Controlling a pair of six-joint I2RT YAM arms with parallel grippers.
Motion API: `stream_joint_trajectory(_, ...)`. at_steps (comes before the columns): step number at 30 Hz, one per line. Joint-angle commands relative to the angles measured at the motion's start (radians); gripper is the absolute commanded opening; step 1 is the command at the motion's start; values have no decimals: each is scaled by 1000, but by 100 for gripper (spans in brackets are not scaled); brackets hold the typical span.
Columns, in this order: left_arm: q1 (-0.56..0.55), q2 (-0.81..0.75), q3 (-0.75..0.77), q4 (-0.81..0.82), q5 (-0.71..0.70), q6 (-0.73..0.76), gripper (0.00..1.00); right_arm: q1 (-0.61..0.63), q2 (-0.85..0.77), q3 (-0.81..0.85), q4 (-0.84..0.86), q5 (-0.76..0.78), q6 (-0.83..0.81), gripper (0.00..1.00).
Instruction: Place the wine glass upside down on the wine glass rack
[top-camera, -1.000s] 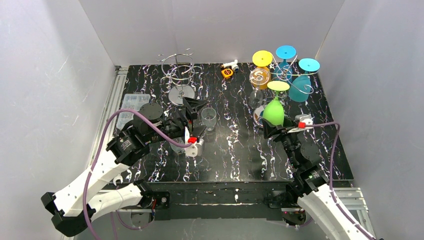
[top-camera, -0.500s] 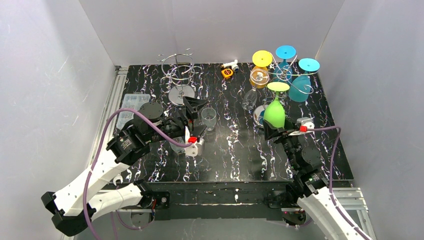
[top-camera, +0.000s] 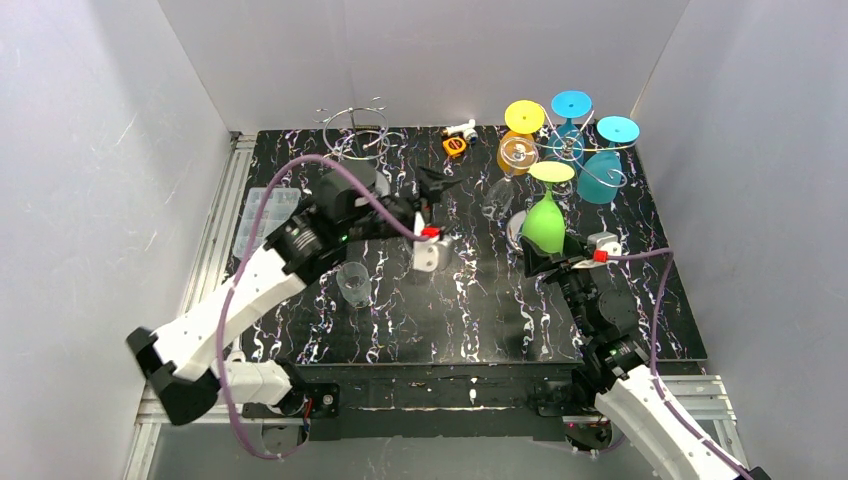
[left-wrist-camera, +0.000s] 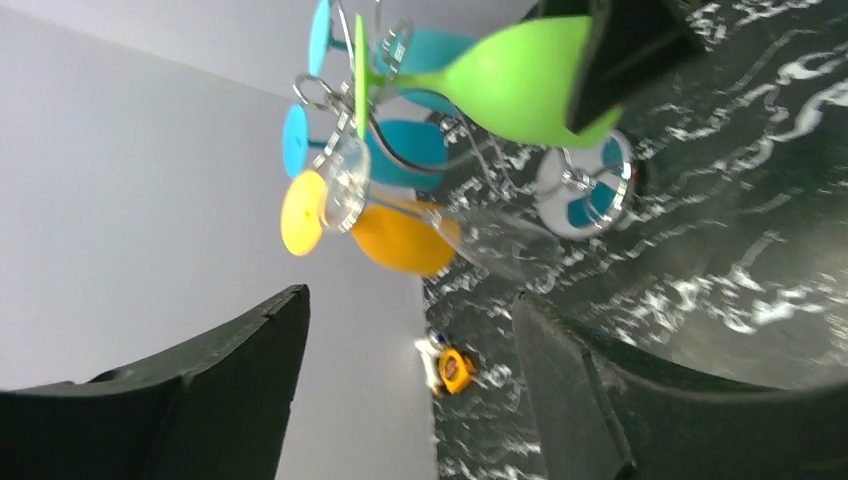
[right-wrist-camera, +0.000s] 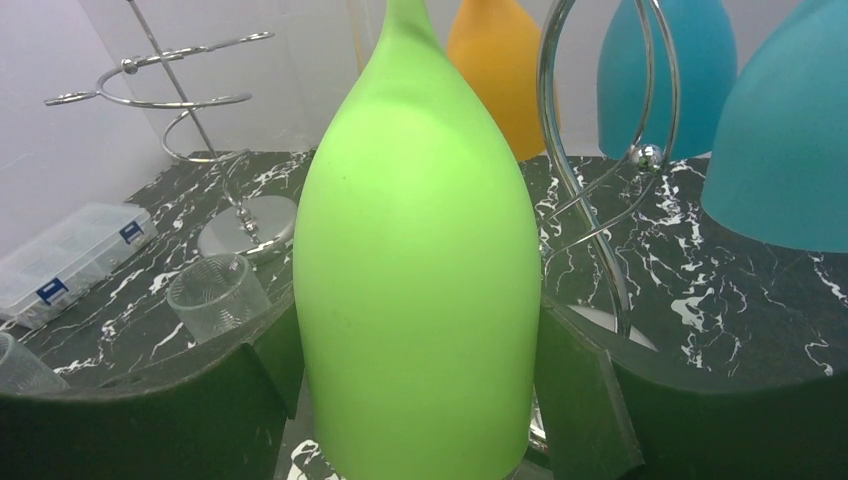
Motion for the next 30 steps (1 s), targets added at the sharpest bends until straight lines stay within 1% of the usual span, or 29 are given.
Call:
stream_joint_trajectory(1, -25, 160, 172, 73, 95, -48, 64, -1, -2, -9, 116, 3, -34, 52)
stream_joint_trajectory(3, -39, 245, 249, 74, 109, -48, 57, -1, -3, -21, 139, 8, -36, 52)
stream_joint_trajectory(4, -48, 276, 277, 74, 113, -39, 56, -1, -3, -27, 149, 11, -34, 52)
stream_joint_trajectory(5, -58, 304, 297, 74, 116, -28, 56, -1, -2, -31, 160, 12, -32, 52)
stream_joint_trajectory(9, -89, 394, 363, 75, 123, 8, 62, -1, 2, -34, 183, 3, -32, 52)
stream_joint_trajectory(12, -107, 437, 396, 90, 115, 10, 62, -1, -4, -32, 187, 2, -32, 52)
stream_joint_trajectory(15, -119, 463, 398, 123, 101, 32, 59, 0, -13, -40, 188, -4, -30, 52)
stream_joint_trajectory(18, -129, 488, 407, 162, 76, 35, 52, -1, -32, -57, 189, 3, -24, 52)
stream_joint_trajectory(21, -140, 505, 409, 235, 35, 23, 45, -1, -45, -68, 189, 5, -21, 52)
stream_joint_trajectory(23, -145, 502, 399, 278, 23, 12, 42, -1, -47, -72, 191, 6, -21, 52)
stream_joint_trajectory(26, -151, 491, 387, 291, 19, 14, 42, -1, -44, -74, 197, 3, -24, 52)
stream_joint_trajectory(30, -154, 500, 387, 290, -14, 17, 45, -1, -45, -82, 211, 0, -18, 52)
